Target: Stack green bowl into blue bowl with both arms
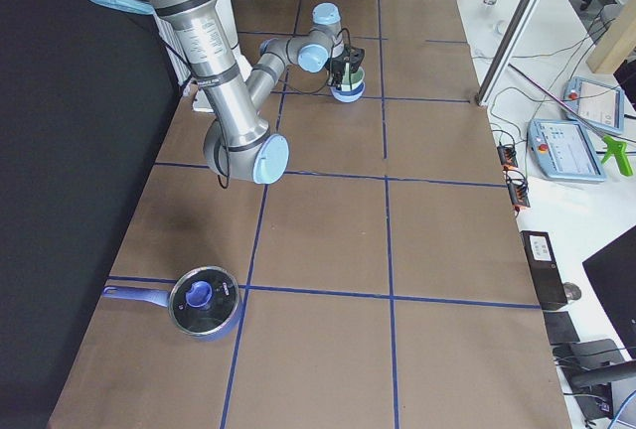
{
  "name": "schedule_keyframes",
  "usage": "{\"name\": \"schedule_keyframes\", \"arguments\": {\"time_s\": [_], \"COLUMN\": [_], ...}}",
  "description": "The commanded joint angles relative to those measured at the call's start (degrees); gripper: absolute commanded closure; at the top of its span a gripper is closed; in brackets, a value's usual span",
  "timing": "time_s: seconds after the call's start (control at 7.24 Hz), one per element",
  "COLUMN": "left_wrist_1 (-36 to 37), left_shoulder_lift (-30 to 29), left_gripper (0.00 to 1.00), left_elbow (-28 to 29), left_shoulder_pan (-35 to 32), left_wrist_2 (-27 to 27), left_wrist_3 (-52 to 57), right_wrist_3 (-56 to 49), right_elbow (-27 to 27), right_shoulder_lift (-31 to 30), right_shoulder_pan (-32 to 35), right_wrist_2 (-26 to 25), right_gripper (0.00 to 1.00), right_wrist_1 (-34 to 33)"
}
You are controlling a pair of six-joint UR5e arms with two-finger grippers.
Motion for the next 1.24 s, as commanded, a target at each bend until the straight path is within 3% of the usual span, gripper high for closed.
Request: {"name": "schedule_keyframes", "arguments": {"time_s": [0.0, 0.41, 1.11], "left_wrist_1": [0.0, 0.0, 0.1], "left_shoulder_lift": [0.0, 0.0, 0.0], "left_gripper": [0.0, 0.0, 0.0], "left_elbow": [0.0, -0.1, 0.0], "left_shoulder_pan": [0.0, 0.0, 0.0], "left_wrist_2": [0.0, 0.0, 0.0], "left_wrist_3": [-0.1, -0.1, -0.1], "right_wrist_3": [1.5, 2.4, 2.3], "right_elbow": [-2.1, -4.7, -6.1], "right_shoulder_lift": [0.5, 2.4, 2.8], "right_shoulder_pan": [-0.9, -0.9, -1.1], "right_wrist_2": [-0.8, -0.9, -0.8], "right_gripper": [0.97, 0.9, 0.88], "right_wrist_1": [0.3, 0.4, 0.4]}}
